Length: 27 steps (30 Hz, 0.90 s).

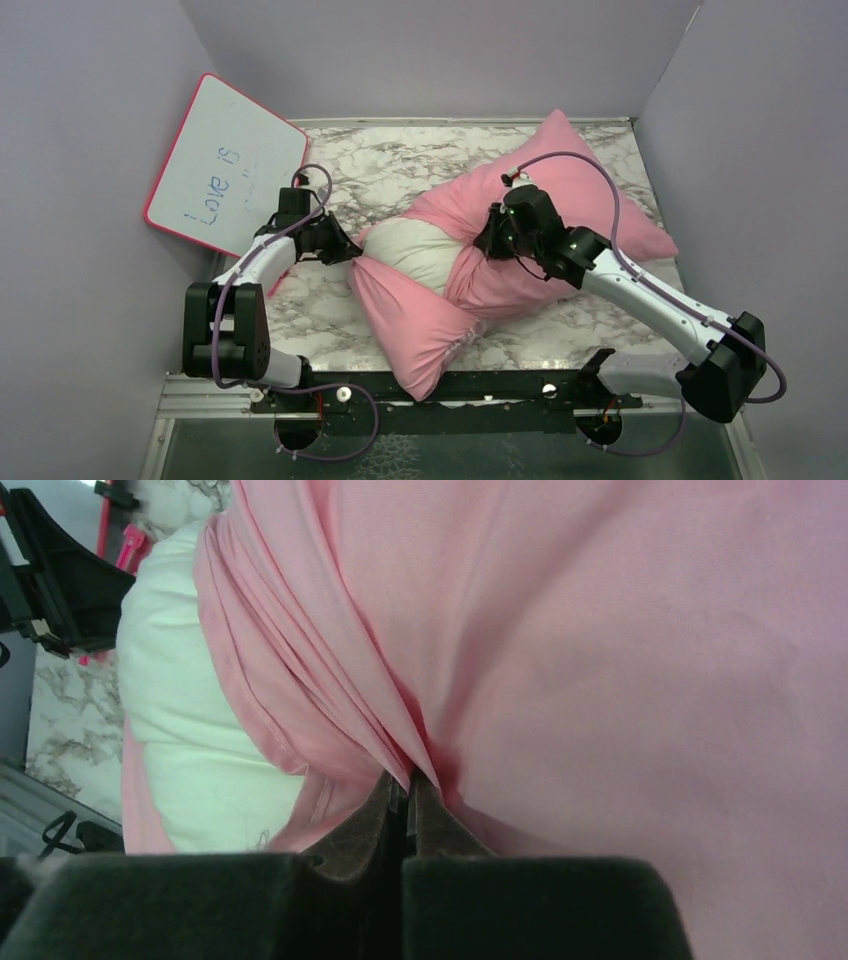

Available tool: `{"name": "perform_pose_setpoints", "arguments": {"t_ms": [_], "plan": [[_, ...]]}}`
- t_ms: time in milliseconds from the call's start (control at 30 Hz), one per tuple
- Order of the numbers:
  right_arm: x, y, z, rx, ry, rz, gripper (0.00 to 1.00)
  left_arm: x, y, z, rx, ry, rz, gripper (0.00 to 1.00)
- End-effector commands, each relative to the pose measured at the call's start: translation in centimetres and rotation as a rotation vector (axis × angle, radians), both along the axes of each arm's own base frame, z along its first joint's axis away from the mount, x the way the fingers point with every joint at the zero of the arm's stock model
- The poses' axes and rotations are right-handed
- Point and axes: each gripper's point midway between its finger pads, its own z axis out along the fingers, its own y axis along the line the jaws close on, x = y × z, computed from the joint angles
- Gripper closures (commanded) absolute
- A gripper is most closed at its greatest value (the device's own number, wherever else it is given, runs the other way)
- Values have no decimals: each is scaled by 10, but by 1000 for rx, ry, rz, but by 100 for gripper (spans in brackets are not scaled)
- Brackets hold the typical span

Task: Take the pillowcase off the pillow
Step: Remove the pillow from the pillowcase.

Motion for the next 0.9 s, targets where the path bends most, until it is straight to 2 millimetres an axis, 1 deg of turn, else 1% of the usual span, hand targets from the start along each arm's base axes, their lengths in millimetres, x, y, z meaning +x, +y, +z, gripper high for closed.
{"name": "perform_pose_setpoints", "arguments": {"t_ms": [0, 33, 100, 133, 233, 267, 300, 333, 400, 433, 467, 533, 600, 667, 700, 767, 833, 867], "plan": [[-34, -15, -14, -98, 127, 123, 95, 8, 15, 6, 52, -58, 31, 100], [-34, -11, -5, -87, 118, 147, 88, 10, 16, 14, 55, -77, 33, 100], [-38, -2, 13, -50, 107, 206, 69, 14, 16, 26, 55, -111, 36, 100], [-40, 2, 21, -32, 99, 231, 62, 14, 16, 32, 53, -125, 35, 100], [-48, 7, 39, 1, 89, 285, 46, 16, 14, 51, 42, -175, 26, 96], [-53, 8, 43, 9, 93, 306, 41, 15, 13, 56, 37, -189, 23, 93], [-57, 9, 46, 19, 97, 329, 38, 14, 11, 60, 27, -199, 19, 87], [-62, 11, 48, 29, 101, 352, 37, 12, 9, 64, 15, -208, 13, 81], [-72, 16, 51, 50, 109, 390, 35, 9, 6, 69, -8, -218, 9, 77], [-79, 19, 53, 62, 113, 413, 34, 8, 5, 70, -15, -218, 10, 73], [-85, 24, 53, 72, 116, 433, 34, 6, 5, 72, -19, -221, 11, 65], [-94, 31, 51, 75, 124, 448, 34, 3, 4, 75, -25, -227, 15, 42], [-102, 38, 42, 48, 139, 453, 34, -1, 5, 79, -23, -231, 24, 22], [-106, 44, 30, -7, 150, 429, 33, -6, 10, 84, -4, -232, 57, 7], [-104, 45, 24, -43, 151, 387, 33, -9, 14, 85, 11, -226, 90, 2], [-95, 45, 14, -85, 155, 294, 33, -15, 22, 90, 34, -229, 156, 1], [-84, 41, 8, -98, 147, 202, 33, -22, 28, 99, 46, -254, 202, 1], [-79, 40, 7, -98, 136, 166, 33, -24, 36, 104, 50, -267, 249, 1]]}}
